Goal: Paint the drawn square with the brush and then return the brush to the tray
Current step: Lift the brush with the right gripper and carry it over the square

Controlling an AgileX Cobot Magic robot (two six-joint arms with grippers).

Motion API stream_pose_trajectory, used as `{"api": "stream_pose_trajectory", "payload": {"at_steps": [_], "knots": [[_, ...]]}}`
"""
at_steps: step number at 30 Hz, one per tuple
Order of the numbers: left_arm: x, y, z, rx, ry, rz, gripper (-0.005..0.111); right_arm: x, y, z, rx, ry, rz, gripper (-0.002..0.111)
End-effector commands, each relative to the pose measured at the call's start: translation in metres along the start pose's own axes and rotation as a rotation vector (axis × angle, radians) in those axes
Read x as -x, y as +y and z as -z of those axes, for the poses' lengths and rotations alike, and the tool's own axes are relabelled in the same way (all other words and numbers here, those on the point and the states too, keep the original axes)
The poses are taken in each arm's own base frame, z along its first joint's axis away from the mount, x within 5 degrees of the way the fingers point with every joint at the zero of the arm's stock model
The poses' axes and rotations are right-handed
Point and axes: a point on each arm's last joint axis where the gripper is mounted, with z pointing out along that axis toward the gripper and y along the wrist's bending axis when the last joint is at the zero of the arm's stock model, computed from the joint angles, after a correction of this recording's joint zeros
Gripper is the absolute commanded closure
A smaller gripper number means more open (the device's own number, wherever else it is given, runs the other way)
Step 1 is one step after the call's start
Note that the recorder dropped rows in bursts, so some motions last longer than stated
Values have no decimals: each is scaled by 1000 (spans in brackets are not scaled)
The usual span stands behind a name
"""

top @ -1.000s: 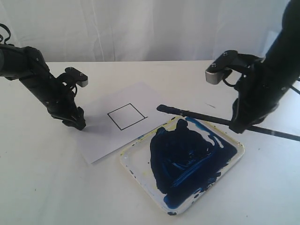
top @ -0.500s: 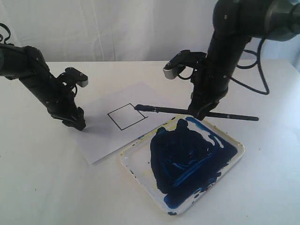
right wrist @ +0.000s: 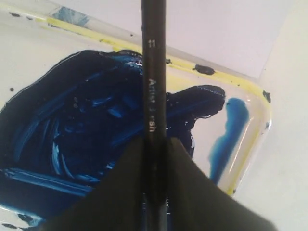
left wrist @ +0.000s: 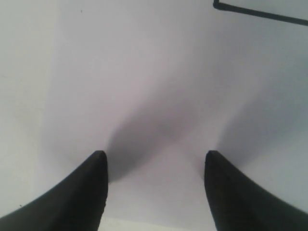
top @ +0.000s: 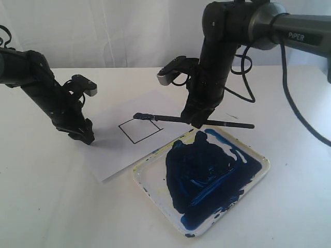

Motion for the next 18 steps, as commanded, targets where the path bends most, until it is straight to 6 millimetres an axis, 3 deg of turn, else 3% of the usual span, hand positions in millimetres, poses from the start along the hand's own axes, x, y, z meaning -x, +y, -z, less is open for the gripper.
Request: {"api": "stream_pose_trajectory", "payload": {"at_steps": [1, 18], "knots": [[-6, -4, -5, -47, 40, 17, 44, 9, 4, -4, -1, -3, 2, 108], [-6, -4, -5, -47, 40, 17, 44, 20, 18, -12, 37, -12, -44, 108]]}}
